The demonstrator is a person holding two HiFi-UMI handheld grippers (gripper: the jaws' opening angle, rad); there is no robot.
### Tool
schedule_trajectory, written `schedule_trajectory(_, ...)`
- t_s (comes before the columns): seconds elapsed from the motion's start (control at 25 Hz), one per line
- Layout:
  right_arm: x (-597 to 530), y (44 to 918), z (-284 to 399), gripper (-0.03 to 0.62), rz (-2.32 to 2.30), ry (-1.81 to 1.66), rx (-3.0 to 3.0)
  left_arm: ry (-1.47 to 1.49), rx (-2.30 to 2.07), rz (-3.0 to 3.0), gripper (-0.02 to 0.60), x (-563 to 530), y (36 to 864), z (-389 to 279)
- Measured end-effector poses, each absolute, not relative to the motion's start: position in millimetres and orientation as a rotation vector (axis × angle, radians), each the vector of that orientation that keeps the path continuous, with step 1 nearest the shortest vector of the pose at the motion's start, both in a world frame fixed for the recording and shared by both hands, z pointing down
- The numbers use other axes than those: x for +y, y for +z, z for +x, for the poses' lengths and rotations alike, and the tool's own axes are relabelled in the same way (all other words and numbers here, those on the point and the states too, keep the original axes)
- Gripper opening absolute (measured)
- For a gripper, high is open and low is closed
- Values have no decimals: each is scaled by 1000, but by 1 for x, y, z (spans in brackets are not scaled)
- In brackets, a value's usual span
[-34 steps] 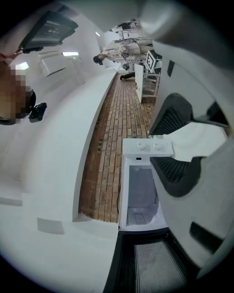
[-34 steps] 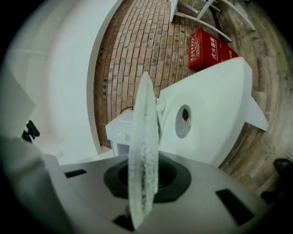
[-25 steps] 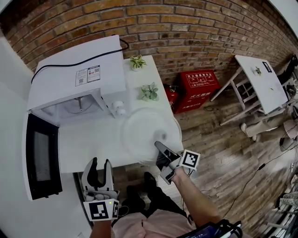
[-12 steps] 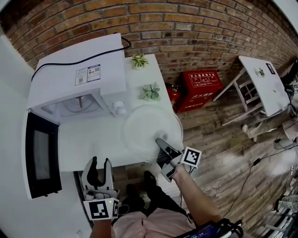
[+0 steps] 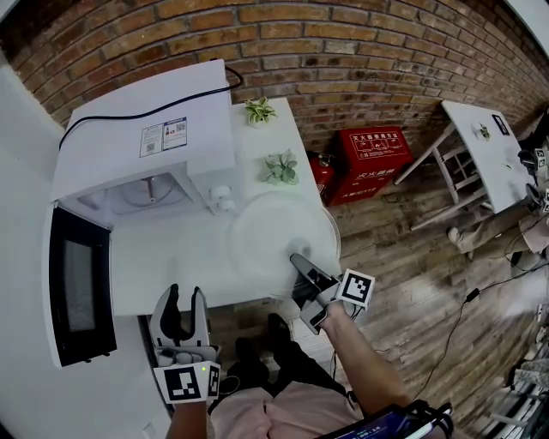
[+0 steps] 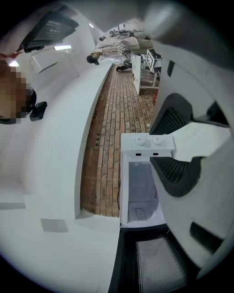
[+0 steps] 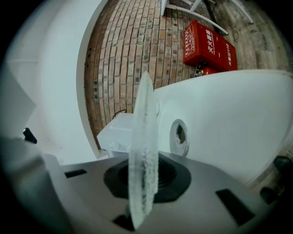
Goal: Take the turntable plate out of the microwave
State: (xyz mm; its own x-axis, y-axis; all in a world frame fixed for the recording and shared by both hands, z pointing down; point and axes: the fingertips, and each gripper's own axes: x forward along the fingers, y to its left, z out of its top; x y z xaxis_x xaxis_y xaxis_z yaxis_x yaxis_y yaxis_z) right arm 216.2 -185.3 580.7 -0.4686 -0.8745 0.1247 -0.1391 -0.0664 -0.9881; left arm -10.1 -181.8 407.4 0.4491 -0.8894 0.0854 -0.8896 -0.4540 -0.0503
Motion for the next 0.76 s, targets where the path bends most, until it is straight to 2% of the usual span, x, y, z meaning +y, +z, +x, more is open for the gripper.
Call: schedule_trajectory(0.76,-185,579,216,29,-1089,-1590,1619,154,-1653,2665,158,-177,408,-12)
